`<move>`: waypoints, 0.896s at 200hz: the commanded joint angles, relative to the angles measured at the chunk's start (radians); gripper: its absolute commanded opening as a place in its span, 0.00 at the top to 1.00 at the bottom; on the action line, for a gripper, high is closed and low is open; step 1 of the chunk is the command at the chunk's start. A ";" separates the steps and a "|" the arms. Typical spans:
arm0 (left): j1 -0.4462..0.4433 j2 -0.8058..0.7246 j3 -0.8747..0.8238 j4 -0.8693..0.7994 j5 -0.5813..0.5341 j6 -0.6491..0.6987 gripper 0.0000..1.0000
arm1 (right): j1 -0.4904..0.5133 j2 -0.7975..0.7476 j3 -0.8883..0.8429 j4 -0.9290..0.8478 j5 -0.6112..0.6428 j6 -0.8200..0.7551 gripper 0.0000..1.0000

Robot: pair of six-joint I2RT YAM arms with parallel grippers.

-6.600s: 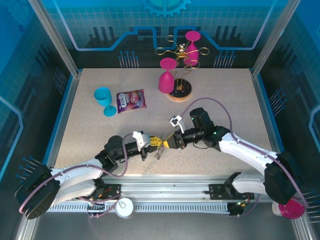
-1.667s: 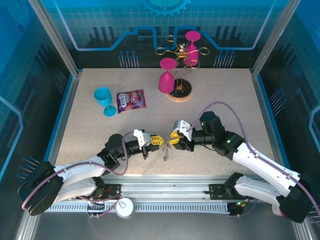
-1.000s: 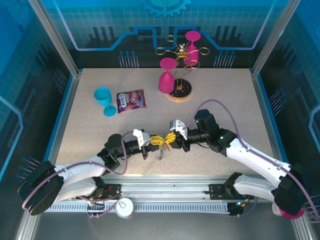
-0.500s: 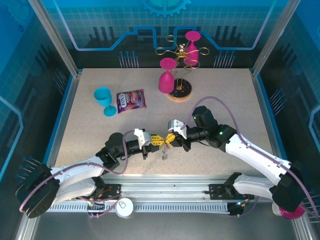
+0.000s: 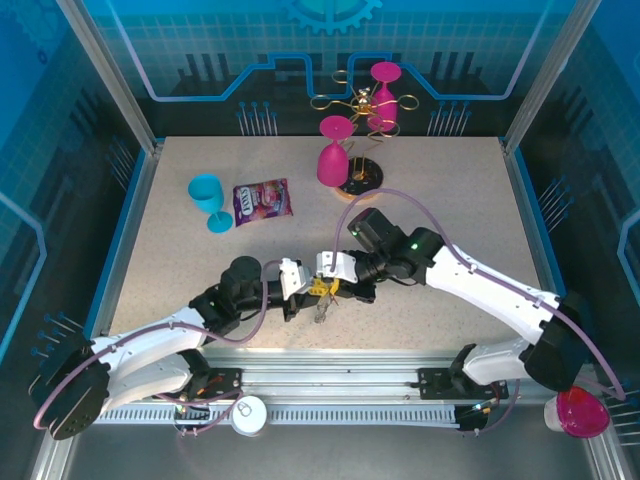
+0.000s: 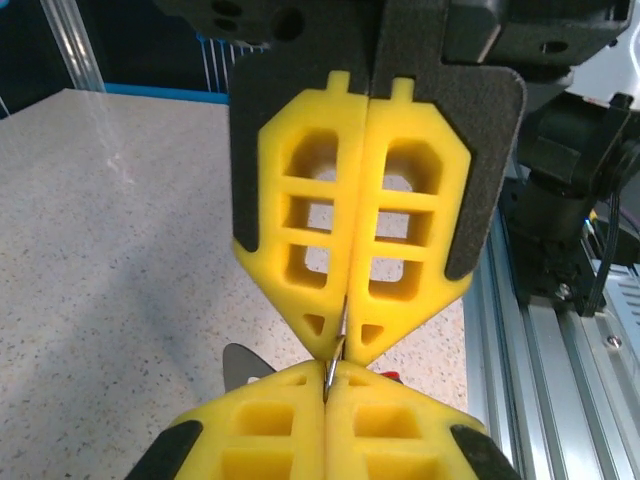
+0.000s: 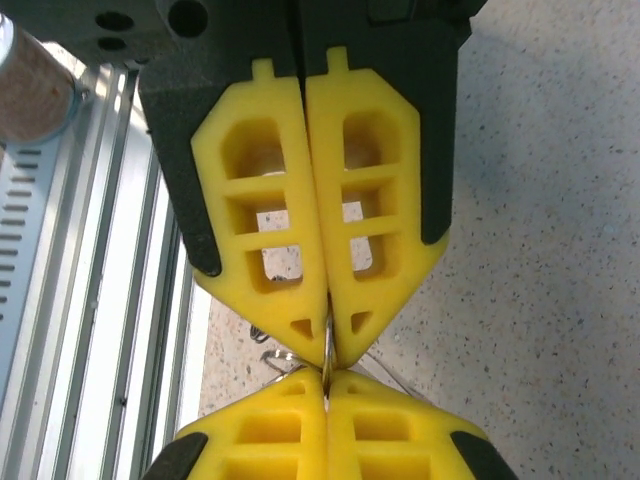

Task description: Put the keys on the keyring

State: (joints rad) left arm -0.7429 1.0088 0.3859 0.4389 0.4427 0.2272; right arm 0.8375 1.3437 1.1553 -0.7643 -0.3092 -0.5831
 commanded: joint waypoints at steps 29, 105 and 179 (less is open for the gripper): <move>-0.005 -0.036 0.032 -0.020 0.012 0.046 1.00 | -0.006 -0.040 -0.002 0.030 -0.005 0.070 0.82; -0.005 -0.053 -0.103 0.346 -0.036 -0.117 1.00 | -0.103 -0.342 -0.395 0.562 -0.162 0.363 0.57; -0.005 -0.019 -0.120 0.448 -0.061 -0.183 1.00 | -0.094 -0.284 -0.411 0.600 -0.217 0.390 0.64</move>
State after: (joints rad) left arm -0.7429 0.9840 0.2775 0.7929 0.4019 0.0834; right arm 0.7383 1.0431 0.7467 -0.2054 -0.4953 -0.2123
